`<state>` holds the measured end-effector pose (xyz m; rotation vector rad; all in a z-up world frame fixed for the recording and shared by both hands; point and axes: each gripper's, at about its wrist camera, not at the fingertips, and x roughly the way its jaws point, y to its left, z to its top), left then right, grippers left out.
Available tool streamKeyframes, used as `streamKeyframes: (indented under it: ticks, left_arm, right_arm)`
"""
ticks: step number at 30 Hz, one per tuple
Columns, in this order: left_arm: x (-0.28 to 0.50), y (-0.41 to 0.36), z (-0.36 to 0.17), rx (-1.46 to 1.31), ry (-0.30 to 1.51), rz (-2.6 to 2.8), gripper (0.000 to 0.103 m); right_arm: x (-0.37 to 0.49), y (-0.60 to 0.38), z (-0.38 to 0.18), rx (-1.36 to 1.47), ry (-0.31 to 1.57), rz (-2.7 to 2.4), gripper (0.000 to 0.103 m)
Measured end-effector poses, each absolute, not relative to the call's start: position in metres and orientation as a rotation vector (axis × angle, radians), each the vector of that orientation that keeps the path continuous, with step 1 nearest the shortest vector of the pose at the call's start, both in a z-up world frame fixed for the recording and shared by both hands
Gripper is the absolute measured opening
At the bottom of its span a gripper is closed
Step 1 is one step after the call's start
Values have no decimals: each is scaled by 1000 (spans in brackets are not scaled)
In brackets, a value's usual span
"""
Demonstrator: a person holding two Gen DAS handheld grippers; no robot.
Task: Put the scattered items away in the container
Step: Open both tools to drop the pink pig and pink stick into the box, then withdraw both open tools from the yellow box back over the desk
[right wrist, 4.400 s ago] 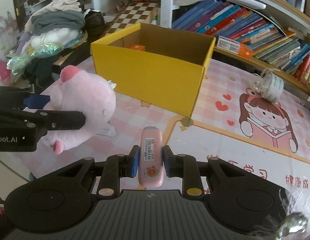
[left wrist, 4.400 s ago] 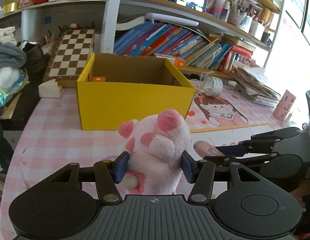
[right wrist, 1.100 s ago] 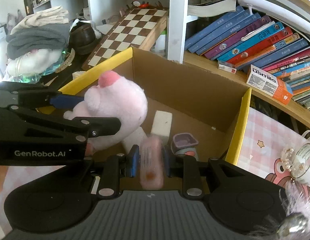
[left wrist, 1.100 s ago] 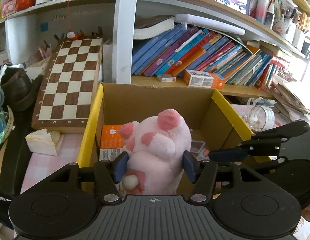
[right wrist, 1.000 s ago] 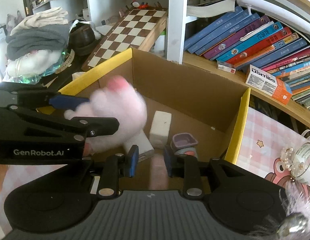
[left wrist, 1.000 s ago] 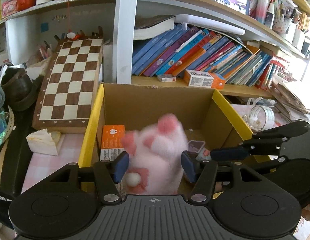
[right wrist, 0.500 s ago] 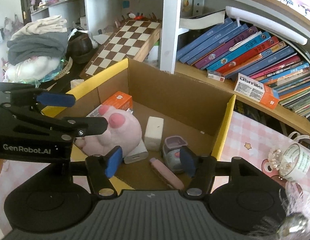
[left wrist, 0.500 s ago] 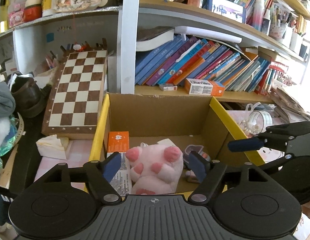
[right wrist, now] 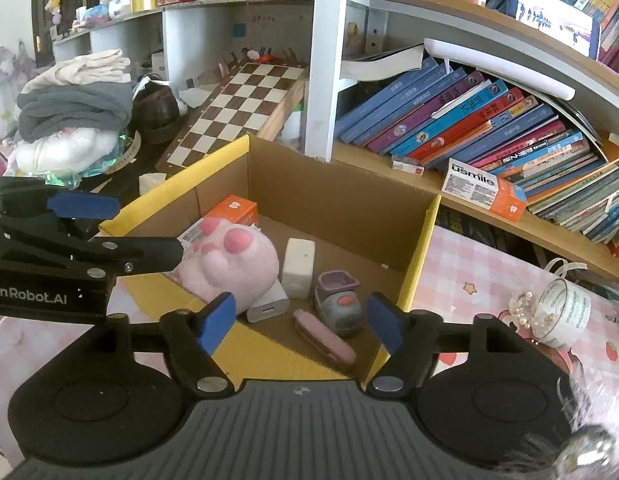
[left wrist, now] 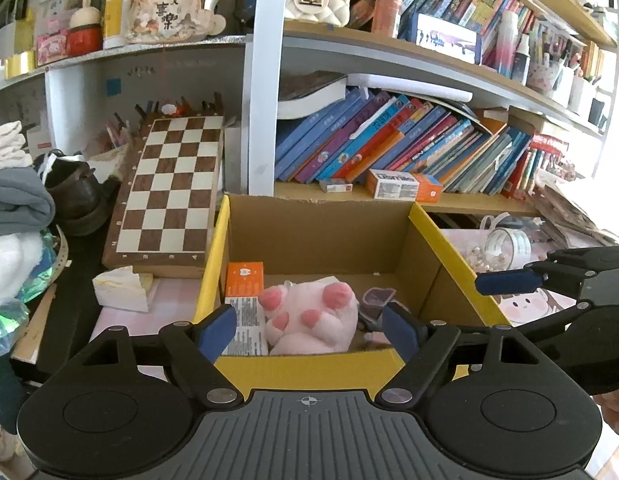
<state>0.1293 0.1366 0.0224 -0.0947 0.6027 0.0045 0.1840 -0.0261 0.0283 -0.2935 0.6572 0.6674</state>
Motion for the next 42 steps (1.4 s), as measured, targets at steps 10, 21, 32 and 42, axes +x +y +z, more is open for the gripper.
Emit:
streamKeyframes:
  ticks: [10, 21, 32, 42]
  left_arm:
    - [104, 127, 24, -78, 601, -10, 83]
    - [70, 116, 19, -84, 623, -22, 83]
    - [36, 100, 11, -83, 664, -43, 84]
    - [22, 82, 9, -84, 672, -72, 89]
  right_arm:
    - [157, -39, 27, -273, 666, 656, 73]
    - [121, -57, 19, -253, 685, 626, 77]
    - [81, -75, 12, -236, 695, 604, 80]
    - [64, -93, 7, -214, 711, 560, 80]
